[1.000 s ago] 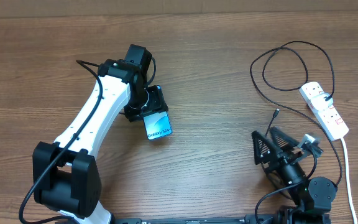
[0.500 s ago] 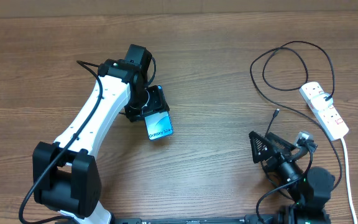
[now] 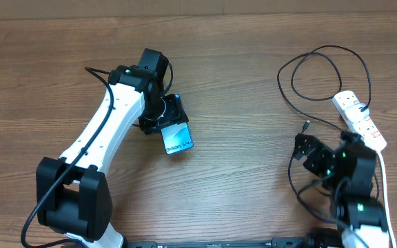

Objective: Plug charger to phone and switch on socket
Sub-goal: 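Move the right gripper down over the black cable's USB-C plug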

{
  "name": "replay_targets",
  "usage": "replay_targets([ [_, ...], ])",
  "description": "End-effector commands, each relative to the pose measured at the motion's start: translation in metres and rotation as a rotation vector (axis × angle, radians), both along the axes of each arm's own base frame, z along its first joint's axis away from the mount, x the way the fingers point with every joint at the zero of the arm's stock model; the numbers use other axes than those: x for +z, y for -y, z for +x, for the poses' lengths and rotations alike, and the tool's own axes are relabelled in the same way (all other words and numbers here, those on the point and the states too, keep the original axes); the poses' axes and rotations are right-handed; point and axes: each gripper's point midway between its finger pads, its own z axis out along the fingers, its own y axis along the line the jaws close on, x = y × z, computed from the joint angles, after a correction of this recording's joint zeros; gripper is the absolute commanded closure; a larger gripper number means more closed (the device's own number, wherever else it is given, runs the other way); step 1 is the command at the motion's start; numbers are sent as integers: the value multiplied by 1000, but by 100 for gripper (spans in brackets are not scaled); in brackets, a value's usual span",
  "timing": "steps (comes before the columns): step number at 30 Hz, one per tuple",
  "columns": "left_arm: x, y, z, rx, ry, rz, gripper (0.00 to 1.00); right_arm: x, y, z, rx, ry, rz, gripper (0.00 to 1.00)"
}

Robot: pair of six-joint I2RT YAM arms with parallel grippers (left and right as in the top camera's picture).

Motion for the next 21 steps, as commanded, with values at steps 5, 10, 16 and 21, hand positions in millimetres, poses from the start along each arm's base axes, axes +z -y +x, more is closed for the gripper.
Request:
replay_targets([
  [5,7,5,6,13,14,-25,58,-17,3,25,23,-79,-15,0],
  [10,7,6,6,13,13,-27,58,-28,2,43,33,-74,-5,0],
  [16,7,6,7,9,18,-30,58,-58,14,52,-10,-162,-38,0],
  [21,8,9,7,7,16,-48,58,-70,23,51,-38,-247,-68,0],
])
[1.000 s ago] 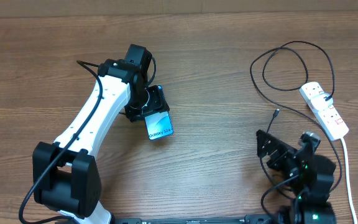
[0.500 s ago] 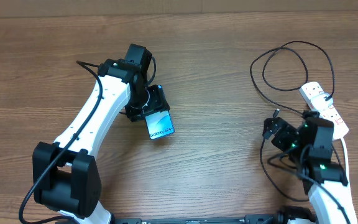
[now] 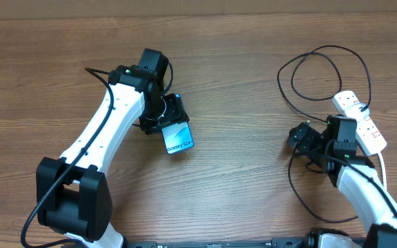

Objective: Plug charger to phone and switch on socket
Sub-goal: 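Move the right gripper down over the black cable's USB-C plug, then close the right gripper on the USB-C plug near its tip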

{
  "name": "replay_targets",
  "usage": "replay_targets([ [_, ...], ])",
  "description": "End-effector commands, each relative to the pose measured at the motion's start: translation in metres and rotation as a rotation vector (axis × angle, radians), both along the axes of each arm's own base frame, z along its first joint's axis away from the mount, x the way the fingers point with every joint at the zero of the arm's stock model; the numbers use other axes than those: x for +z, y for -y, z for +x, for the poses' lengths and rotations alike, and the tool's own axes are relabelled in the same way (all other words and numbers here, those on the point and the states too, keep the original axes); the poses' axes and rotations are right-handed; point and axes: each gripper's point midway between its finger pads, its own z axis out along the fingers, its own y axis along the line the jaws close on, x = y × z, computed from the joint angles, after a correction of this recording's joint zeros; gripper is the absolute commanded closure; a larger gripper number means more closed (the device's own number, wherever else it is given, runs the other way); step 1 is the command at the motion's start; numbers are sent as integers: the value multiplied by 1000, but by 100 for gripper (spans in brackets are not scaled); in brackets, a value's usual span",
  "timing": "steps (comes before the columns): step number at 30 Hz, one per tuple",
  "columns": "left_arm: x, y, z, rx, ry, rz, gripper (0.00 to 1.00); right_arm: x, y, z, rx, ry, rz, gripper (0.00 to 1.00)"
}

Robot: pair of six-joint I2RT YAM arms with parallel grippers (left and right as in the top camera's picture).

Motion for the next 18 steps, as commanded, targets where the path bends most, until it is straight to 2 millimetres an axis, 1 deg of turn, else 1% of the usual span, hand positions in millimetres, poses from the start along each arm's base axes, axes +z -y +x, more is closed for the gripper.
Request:
replay_targets([
  [1,8,7,6,-2,17,-36,58,11,9,14,-15,13,-49,0],
  [4,8,7,6,-2,17,-36,58,18,15,18,-29,10,-74,0],
  [6,8,7,6,-2,17,-36,58,26,19,21,-41,7,-96,0],
  [9,8,7,7,-2,21,-37,58,32,20,24,-40,3,-100,0],
  [12,8,7,7,-2,22,-37,58,28,21,24,-41,-12,-100,0],
  [18,8,7,7,-2,21,-37,57,6,20,23,-15,-93,-102,0],
])
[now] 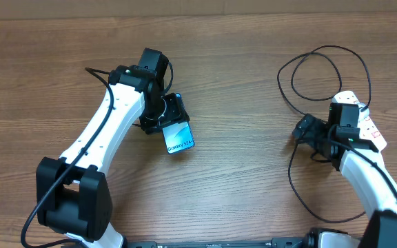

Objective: Plug charger to phone and switch on socket
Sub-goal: 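Close the right gripper on the USB-C plug near its tip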

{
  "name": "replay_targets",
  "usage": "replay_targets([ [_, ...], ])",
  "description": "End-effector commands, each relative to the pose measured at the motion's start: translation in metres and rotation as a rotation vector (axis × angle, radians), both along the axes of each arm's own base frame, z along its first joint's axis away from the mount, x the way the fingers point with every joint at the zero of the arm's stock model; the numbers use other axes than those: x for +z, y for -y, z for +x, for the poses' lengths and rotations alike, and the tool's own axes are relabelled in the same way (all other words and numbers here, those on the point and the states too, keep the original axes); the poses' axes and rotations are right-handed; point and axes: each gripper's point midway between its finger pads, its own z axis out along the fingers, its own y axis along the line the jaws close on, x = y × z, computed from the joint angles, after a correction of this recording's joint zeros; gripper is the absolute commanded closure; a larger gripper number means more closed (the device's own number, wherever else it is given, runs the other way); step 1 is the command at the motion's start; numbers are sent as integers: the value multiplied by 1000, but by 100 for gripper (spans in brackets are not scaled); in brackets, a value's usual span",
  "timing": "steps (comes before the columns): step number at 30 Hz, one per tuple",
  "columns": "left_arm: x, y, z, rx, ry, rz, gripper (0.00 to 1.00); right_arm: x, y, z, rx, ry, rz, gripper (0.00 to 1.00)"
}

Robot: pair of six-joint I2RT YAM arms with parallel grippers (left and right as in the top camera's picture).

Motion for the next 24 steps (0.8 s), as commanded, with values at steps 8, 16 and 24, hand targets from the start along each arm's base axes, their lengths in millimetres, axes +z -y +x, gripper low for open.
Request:
replay_targets([
  [8,9,10,5,-4,8,-51,58,-17,5,12,35,-67,-36,0],
  [16,9,10,6,-4,13,-52,58,-27,12,21,20,-61,-65,7],
  [24,9,10,7,-4,21,-55,58,-46,4,24,13,-81,-9,17],
])
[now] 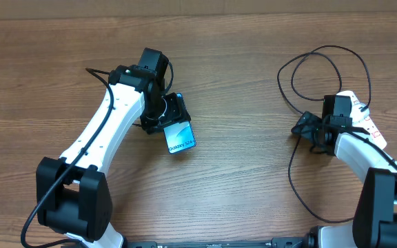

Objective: Plug charger to phone and switch on socket
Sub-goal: 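Close the right gripper on the USB-C plug near its tip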

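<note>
In the overhead view my left gripper (173, 116) is shut on the top end of the phone (178, 140), whose blue lit screen faces up left of the table's middle. A black charger cable (289, 172) loops across the right side. Its free plug end is hidden beneath my right gripper (300, 127), which sits low over that spot, pointing left. Whether its jaws are open or shut does not show. The white socket strip (362, 118) lies at the right edge, partly covered by my right arm.
The cable makes a big loop (322, 69) at the back right and a long curve running toward the front edge. A thinner black wire (96, 71) trails behind my left arm. Bare wood table (240, 103) lies between the phone and the cable.
My right gripper has shifted slightly up and left and turned flatter, now covering the cable's plug end. The left gripper and the phone have not moved.
At first my right gripper was near the front right, with the plug end showing on the table behind it. It then stood further back beside the strip, then at the plug, and now over it. All along the left gripper held the phone still.
</note>
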{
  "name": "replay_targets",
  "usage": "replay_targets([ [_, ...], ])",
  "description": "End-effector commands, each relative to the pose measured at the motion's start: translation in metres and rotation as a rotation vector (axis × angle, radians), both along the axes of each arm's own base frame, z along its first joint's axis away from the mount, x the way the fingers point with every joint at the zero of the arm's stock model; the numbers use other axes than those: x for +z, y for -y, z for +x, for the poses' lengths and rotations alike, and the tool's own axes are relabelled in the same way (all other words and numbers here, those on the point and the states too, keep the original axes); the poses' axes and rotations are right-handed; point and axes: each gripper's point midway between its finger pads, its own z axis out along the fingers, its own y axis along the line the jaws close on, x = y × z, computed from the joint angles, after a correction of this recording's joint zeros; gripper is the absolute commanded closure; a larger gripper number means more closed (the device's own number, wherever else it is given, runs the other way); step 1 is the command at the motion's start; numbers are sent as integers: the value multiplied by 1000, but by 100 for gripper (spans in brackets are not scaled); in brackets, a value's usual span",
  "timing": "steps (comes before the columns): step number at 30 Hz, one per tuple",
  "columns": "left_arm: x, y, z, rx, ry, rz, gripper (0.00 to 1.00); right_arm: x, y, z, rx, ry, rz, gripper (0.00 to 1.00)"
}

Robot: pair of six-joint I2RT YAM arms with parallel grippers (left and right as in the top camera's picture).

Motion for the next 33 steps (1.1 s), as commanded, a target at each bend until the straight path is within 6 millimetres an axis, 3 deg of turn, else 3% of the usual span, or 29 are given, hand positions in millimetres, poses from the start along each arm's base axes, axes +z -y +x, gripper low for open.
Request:
replay_targets([
  [1,8,6,7,-1,19,-32,57,-17,-13,-3,9,-38,74,18],
  [14,8,7,10,-2,33,-37,57,-23,-28,-3,74,-46,137,33],
  [23,8,8,10,-2,33,-37,57,-37,-37,-11,125,-107,66,42],
  [33,9,8,10,-20,37,-39,57,-51,-44,-24,136,-184,28,64],
])
